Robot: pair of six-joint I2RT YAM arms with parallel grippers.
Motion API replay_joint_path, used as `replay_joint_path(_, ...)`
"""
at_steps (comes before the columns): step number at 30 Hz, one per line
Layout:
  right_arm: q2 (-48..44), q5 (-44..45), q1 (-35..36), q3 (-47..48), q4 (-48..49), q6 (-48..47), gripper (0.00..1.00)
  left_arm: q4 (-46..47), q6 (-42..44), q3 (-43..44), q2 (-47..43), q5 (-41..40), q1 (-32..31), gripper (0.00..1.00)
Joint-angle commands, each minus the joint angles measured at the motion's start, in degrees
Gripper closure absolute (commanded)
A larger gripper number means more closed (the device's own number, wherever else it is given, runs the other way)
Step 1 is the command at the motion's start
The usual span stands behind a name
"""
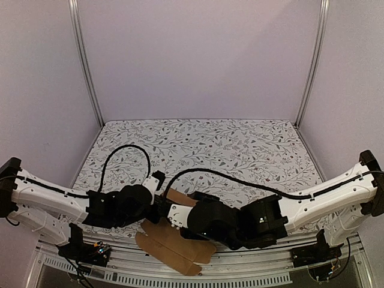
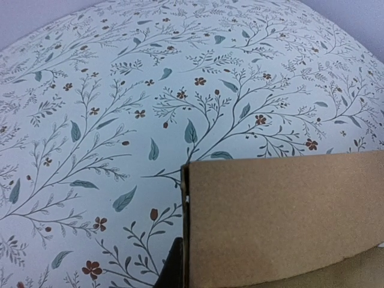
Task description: Fold the paper box
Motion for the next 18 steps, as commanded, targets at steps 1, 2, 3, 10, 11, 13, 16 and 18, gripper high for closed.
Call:
replay_joint_path(1,-5.0,-6.3,-2.1,0.0,-1.0,4.5,0.26,2.2,5.6,3.9,2.9,0.5,1.5,1.0)
replay_joint_path(2,-5.9,-7.0,-2.6,-0.1,-1.0,5.0,0.25,2.4,6.4,4.7,3.5,1.1,1.9,1.0)
replay_joint_path(3,-6.6,-7.4,-3.7,-0.4,-1.1,5.6,0.25,2.6,7.4,5.4,4.1,1.7,2.5,1.0)
replay_joint_path(10,-11.9,-11.0,-10.1,-3.3,-1.6,10.7,0.24,7.2,12.6,9.2,8.8,8.8,7.0,1.0)
replay_joint_path(11,-12.7,-12.2,-11.4,-3.7,-1.6,11.6,0.24,8.7,13.4,9.2,9.4,9.8,7.5,1.0)
replay_joint_path(13,-13.6,-14.0,-13.9,-4.8,-1.6,14.6,0.24,11.8,15.1,9.1,10.7,12.0,8.3,1.0)
replay_joint_path(16,-14.5,-17.6,-17.5,-6.4,-1.0,18.1,0.27,17.2,18.5,8.7,13.6,16.0,9.0,1.0)
replay_joint_path(18,-14.8,-19.7,-19.3,-7.8,0.5,20.1,0.3,20.1,19.5,8.7,16.0,17.0,9.2,1.0)
